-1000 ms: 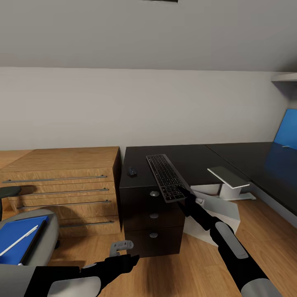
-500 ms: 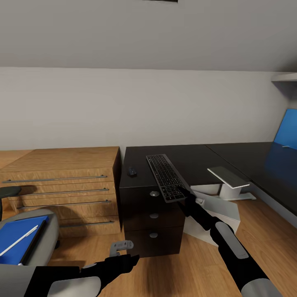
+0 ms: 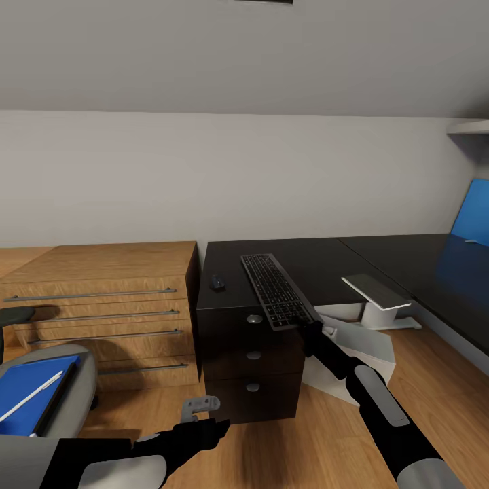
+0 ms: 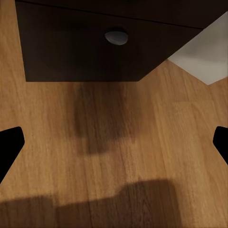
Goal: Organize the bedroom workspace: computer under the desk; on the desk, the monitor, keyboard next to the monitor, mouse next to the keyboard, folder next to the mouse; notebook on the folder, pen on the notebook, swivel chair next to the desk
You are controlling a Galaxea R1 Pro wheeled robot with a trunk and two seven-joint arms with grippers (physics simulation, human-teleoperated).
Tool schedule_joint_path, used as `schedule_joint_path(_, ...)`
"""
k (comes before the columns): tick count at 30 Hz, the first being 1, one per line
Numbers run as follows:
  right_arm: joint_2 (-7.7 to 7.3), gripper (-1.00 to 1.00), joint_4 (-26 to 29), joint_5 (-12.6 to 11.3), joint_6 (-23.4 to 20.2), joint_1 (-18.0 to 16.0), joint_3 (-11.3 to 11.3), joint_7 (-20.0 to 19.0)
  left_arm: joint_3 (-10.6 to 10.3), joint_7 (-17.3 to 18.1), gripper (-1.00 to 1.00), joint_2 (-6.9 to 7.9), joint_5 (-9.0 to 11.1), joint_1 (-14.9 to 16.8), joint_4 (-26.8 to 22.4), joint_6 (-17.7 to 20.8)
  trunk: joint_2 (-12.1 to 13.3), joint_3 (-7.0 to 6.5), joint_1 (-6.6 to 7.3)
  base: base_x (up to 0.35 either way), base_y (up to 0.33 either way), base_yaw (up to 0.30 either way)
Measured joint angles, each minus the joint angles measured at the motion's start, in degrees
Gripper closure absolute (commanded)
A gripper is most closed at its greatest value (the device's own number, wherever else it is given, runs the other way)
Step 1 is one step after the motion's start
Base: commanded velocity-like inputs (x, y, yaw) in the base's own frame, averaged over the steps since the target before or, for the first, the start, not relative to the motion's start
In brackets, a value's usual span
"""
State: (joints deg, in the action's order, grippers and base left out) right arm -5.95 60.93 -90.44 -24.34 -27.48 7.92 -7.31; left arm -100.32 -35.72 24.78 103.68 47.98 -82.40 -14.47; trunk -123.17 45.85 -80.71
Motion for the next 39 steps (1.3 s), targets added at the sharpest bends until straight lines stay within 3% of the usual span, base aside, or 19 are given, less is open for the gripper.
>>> schedule_joint_path(4,-0.04,1.00,0.00,0.01,0.00,-0.03,-0.01,0.00,0.00,0.00,-1.00,0.00,0.00,0.00,-0.04,0.00,0.00,0.00,0.00,0.000,0.000,0.000)
schedule_joint_path(25,-0.14,1.00,0.78,-0.14,-0.03,-0.05,-0.04,-0.02,0.00,-0.09,-1.00,-0.07,0.07,0.00,-0.05,0.04,8.41,-3.77,4.61,0.000,0.000,0.000)
schedule_joint_path(32,-0.15,1.00,6.65,-0.30,-0.02,1.32,0.01,0.07,0.00,-0.09,-1.00,-0.08,0.04,0.00,-0.05,0.02,11.21,-5.03,6.15,0.000,0.000,0.000)
schedule_joint_path(39,-0.18,1.00,13.02,4.00,0.08,4.18,0.04,1.59,0.00,-0.09,-1.00,-0.04,0.06,0.00,-0.05,0.01,11.23,-5.03,6.15,0.000,0.000,0.000)
